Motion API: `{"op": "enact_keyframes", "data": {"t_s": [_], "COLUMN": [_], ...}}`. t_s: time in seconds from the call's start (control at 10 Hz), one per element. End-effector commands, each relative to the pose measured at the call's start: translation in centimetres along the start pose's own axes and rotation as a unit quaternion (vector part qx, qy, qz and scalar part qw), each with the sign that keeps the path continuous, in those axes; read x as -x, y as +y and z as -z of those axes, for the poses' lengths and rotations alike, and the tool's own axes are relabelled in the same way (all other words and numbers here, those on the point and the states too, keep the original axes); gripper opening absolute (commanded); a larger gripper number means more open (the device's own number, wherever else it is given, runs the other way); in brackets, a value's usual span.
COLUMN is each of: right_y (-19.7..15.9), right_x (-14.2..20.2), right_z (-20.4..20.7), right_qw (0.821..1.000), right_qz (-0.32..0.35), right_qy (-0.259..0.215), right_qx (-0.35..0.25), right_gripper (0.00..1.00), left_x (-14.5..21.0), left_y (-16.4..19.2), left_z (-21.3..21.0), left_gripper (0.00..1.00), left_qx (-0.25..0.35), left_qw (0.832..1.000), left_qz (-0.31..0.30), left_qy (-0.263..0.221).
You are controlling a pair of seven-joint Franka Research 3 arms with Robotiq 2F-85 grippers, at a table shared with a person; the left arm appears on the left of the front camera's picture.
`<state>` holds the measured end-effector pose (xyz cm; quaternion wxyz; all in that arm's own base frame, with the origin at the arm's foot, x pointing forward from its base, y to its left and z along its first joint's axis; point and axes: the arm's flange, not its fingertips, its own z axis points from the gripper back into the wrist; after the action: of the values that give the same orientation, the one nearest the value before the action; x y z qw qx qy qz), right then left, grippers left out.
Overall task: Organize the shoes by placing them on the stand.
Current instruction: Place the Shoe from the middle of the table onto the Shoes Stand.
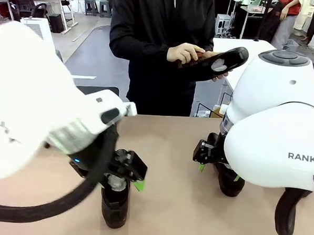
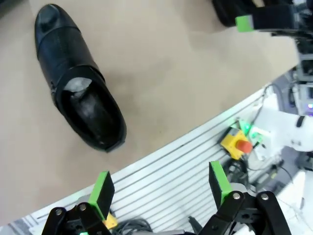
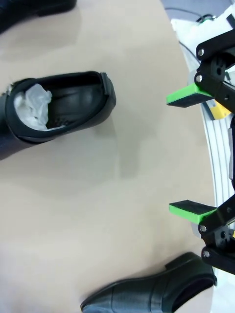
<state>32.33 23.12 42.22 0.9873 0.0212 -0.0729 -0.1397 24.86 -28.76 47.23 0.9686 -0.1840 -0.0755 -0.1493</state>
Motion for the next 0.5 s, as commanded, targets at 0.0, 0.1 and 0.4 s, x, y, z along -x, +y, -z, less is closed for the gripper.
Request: {"op": "enact_keyframes", "data": {"t_s": [0.0, 0.1, 0.4], "right_y": [0.4, 0.4, 0.4], "right_x": [-0.3, -0.3, -0.3], "right_z": [0.0, 0.0, 0.0], "right_qw": [1.000, 1.000, 1.000], "right_qz": [-0.010, -0.010, -0.010], "right_qy": [-0.001, -0.001, -0.001], "right_qx": [-0.008, -0.008, -0.008], "right_gripper": [1.00, 1.00, 1.00], "left_x": [-2.0, -2.2, -3.5], "left_y": [-1.3, -1.7, -1.5], "left_z": [1.8, 3.2, 6.6], "left_gripper": [1.00, 1.00, 1.00], "left_qx": [-0.043, -0.056, -0.102], "left_qw": [0.999, 0.998, 0.994], "left_qz": [-0.020, -0.017, -0.047], "left_qy": [0.003, 0.008, 0.009]}}
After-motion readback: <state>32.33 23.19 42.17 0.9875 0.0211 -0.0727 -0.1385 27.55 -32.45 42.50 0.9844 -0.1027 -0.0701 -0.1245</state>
